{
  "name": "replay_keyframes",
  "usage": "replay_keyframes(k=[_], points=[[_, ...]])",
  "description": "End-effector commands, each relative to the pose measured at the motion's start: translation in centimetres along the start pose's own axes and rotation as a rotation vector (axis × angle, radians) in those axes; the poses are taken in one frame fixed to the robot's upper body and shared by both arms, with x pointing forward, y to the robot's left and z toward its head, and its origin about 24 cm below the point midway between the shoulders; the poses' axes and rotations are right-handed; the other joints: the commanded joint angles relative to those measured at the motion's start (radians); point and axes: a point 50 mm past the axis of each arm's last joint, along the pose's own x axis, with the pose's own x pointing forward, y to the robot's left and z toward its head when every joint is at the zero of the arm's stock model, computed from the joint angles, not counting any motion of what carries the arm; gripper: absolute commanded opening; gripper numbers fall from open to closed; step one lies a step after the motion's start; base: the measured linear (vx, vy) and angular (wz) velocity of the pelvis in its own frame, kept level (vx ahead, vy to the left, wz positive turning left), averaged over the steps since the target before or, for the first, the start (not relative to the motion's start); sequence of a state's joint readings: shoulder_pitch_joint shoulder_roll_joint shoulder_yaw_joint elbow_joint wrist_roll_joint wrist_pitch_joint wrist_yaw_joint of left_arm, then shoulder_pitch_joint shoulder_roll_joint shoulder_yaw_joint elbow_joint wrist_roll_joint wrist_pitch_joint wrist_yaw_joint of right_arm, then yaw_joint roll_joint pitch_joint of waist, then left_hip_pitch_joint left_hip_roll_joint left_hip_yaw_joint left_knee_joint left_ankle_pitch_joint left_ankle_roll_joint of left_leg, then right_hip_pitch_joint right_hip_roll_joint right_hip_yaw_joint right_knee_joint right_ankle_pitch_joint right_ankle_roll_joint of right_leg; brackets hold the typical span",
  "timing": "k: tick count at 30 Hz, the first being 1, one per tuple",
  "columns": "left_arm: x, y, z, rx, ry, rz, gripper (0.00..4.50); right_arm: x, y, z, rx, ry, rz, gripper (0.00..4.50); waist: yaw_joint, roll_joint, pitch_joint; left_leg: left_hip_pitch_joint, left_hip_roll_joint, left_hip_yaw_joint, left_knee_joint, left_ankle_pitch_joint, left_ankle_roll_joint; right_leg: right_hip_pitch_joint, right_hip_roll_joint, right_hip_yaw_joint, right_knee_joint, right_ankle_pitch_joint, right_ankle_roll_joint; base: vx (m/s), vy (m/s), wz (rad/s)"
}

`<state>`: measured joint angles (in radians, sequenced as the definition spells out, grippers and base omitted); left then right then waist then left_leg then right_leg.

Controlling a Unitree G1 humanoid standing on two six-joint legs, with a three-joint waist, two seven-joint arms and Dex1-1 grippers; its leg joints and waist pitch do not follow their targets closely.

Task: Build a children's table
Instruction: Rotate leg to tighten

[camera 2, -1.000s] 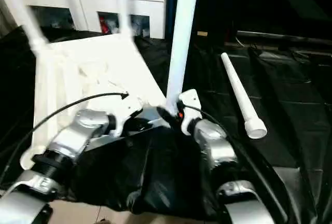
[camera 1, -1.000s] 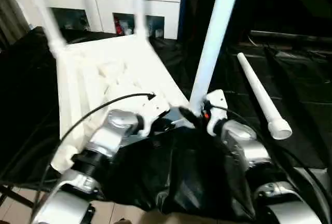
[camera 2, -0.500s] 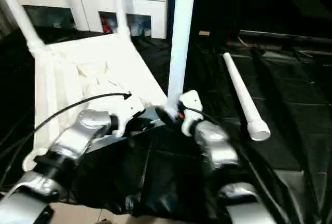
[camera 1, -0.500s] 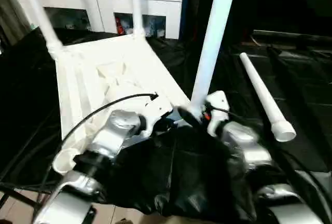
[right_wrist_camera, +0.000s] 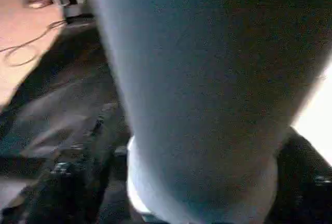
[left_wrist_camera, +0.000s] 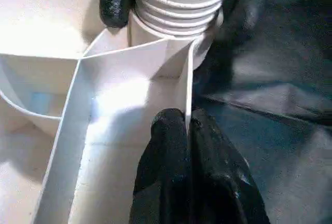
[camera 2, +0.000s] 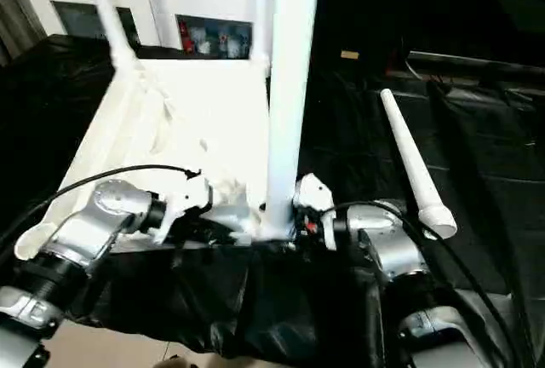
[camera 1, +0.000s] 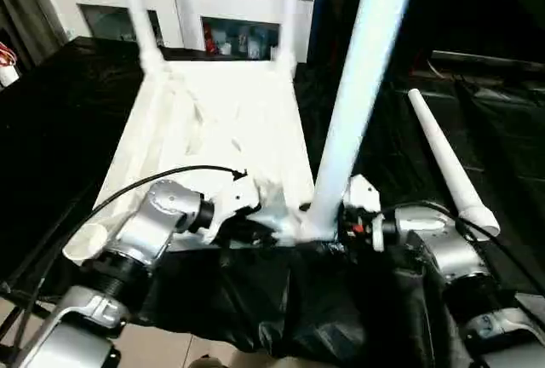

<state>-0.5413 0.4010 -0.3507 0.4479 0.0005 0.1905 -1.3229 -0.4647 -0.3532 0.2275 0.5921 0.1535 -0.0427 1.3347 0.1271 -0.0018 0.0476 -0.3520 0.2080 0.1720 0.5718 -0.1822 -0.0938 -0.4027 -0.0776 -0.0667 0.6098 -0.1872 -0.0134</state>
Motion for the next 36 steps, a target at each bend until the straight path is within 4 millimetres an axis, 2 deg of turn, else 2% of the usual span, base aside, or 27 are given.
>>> replay_keyframes(k=[1, 7, 11, 13, 15, 16, 17, 18, 19, 21, 22, 23, 24, 27, 28, 29, 30, 32, 36], points=[[-0.1, 0.1, 1.0, 0.038, -0.031, -0.014, 0.00, 1.1, 1.6, -0.9, 0.027, 0.042, 0.160, 3.41, 0.001, -0.006, -0.060, 0.000, 0.025, 0.003, -0.059, -0.178, 0.078, 0.052, -0.061, 0.043, -0.067, -0.172, -0.227, 0.000, 0.000, 0.00], [-0.1, 0.2, 1.0, 0.031, -0.038, -0.014, 0.00, 1.3, 2.0, -1.0, 0.045, 0.033, 0.170, 2.89, 0.012, -0.002, -0.061, 0.002, 0.026, 0.002, -0.061, -0.187, 0.060, 0.052, -0.061, 0.044, -0.068, -0.176, -0.225, 0.000, 0.000, 0.00], [0.5, 0.3, 1.2, 0.016, -0.077, 0.024, 0.00, 1.9, 2.0, -1.5, 0.081, 0.013, 0.103, 2.80, 0.012, -0.002, -0.060, 0.002, 0.024, 0.002, -0.062, -0.189, 0.055, 0.053, -0.061, 0.043, -0.069, -0.172, -0.226, 0.000, 0.000, 0.00], [0.8, 0.8, 1.5, 0.006, -0.092, 0.088, 0.00, 2.3, 1.4, -1.7, 0.107, 0.003, -0.008, 2.77, 0.009, -0.001, -0.057, 0.003, 0.023, 0.002, -0.064, -0.213, 0.045, 0.049, -0.060, 0.043, -0.075, -0.217, -0.214, 0.000, 0.000, 0.00], [1.4, 1.6, 2.1, -0.011, -0.120, 0.191, 0.00, 3.0, 0.1, -1.9, 0.158, -0.023, -0.208, 2.76, 0.002, -0.005, -0.050, 0.005, 0.021, 0.000, -0.070, -0.245, 0.022, 0.045, -0.063, 0.043, -0.086, -0.320, -0.186, 0.000, 0.000, 0.00], [1.9, 2.1, 2.5, -0.025, -0.139, 0.259, 0.00, 3.4, -0.7, -2.0, 0.190, -0.048, -0.343, 2.75, -0.003, -0.006, -0.048, 0.007, 0.018, -0.003, -0.072, -0.272, 0.004, 0.045, -0.067, 0.042, -0.093, -0.409, -0.161, 0.000, 0.000, 0.00], [2.0, 2.1, 2.6, -0.028, -0.143, 0.273, 0.00, 3.5, -0.8, -2.0, 0.195, -0.056, -0.371, 2.75, -0.008, -0.013, -0.049, 0.005, 0.017, -0.006, -0.073, -0.276, -0.003, 0.048, -0.069, 0.039, -0.096, -0.445, -0.145, -0.057, -0.006, -0.07], [2.1, 2.2, 2.8, -0.030, -0.147, 0.287, 0.00, 3.7, -1.0, -2.0, 0.197, -0.066, -0.401, 2.75, -0.017, -0.014, -0.050, 0.000, 0.015, -0.010, -0.075, -0.272, -0.008, 0.053, -0.071, 0.036, -0.100, -0.487, -0.118, 0.000, 0.000, 0.00], [2.5, 2.3, 2.9, -0.030, -0.141, 0.311, 0.00, 4.0, -1.2, -2.1, 0.220, -0.074, -0.461, 2.75, -0.023, -0.015, -0.050, 0.000, 0.017, -0.009, -0.074, -0.267, 0.000, 0.048, -0.071, 0.039, -0.104, -0.490, -0.106, 0.000, 0.000, 0.00], [3.4, 2.3, 3.4, -0.038, -0.142, 0.361, 0.00, 4.8, -1.6, -2.1, 0.267, -0.093, -0.567, 2.74, -0.027, -0.013, -0.048, 0.009, 0.015, -0.006, -0.071, -0.283, 0.014, 0.037, -0.069, 0.041, -0.111, -0.509, -0.104, 0.000, 0.000, 0.00], [3.9, 2.3, 3.8, -0.045, -0.144, 0.387, 0.00, 5.3, -1.8, -2.2, 0.297, -0.097, -0.631, 2.74, -0.028, -0.013, -0.049, 0.004, 0.015, -0.007, -0.072, -0.264, 0.012, 0.039, -0.069, 0.041, -0.107, -0.498, -0.106, 0.000, 0.000, 0.00], [3.9, 2.3, 3.8, -0.045, -0.144, 0.387, 0.00, 5.3, -1.8, -2.2, 0.297, -0.097, -0.631, 2.74, -0.030, -0.012, -0.049, 0.005, 0.015, -0.007, -0.073, -0.263, 0.011, 0.038, -0.067, 0.040, -0.108, -0.497, -0.105, 0.000, 0.000, 0.00], [4.8, 2.1, 4.2, -0.053, -0.149, 0.403, 0.00, 5.9, -1.9, -2.1, 0.309, -0.101, -0.703, 2.74, -0.033, -0.014, -0.050, 0.002, 0.015, -0.007, -0.073, -0.259, 0.013, 0.041, -0.067, 0.039, -0.107, -0.485, -0.105, 0.000, 0.000, 0.00], [6.0, 1.5, 4.5, -0.026, -0.141, 0.390, 0.00, 6.8, -2.1, -1.7, 0.297, -0.121, -0.773, 2.74, -0.035, -0.012, -0.051, 0.001, 0.016, -0.007, -0.073, -0.261, 0.018, 0.039, -0.066, 0.041, -0.104, -0.449, -0.114, 0.000, 0.000, 0.00], [6.2, 1.4, 4.5, -0.019, -0.138, 0.385, 0.00, 6.9, -2.1, -1.6, 0.290, -0.126, -0.786, 3.30, -0.036, -0.012, -0.052, 0.000, 0.015, -0.006, -0.073, -0.257, 0.021, 0.039, -0.066, 0.042, -0.103, -0.430, -0.118, 0.000, 0.000, 0.00], [6.3, 1.4, 4.5, -0.016, -0.136, 0.385, 0.00, 7.0, -2.1, -1.6, 0.285, -0.128, -0.796, 3.44, -0.034, -0.011, -0.053, 0.000, 0.016, -0.007, -0.073, -0.252, 0.021, 0.040, -0.066, 0.042, -0.100, -0.417, -0.121, 0.000, 0.000, 0.00], [6.2, 1.3, 4.5, -0.009, -0.139, 0.377, 0.00, 7.1, -2.0, -1.4, 0.285, -0.141, -0.784, 3.44, -0.035, -0.006, -0.053, 0.000, 0.016, -0.006, -0.073, -0.247, 0.023, 0.040, -0.065, 0.043, -0.098, -0.387, -0.130, 0.000, 0.000, 0.00], [6.1, 1.2, 4.4, -0.004, -0.142, 0.366, 0.00, 7.1, -2.1, -1.2, 0.276, -0.153, -0.774, 3.54, -0.035, -0.004, -0.055, -0.001, 0.017, -0.004, -0.072, -0.240, 0.029, 0.042, -0.062, 0.044, -0.091, -0.324, -0.151, 0.000, 0.000, 0.00], [5.7, 0.9, 4.2, 0.020, -0.149, 0.306, 0.00, 6.2, -2.4, -0.7, 0.216, -0.152, -0.737, 3.87, -0.036, -0.002, -0.056, -0.002, 0.017, -0.002, -0.070, -0.229, 0.035, 0.047, -0.061, 0.044, -0.087, -0.277, -0.168, 0.000, 0.000, 0.00]])
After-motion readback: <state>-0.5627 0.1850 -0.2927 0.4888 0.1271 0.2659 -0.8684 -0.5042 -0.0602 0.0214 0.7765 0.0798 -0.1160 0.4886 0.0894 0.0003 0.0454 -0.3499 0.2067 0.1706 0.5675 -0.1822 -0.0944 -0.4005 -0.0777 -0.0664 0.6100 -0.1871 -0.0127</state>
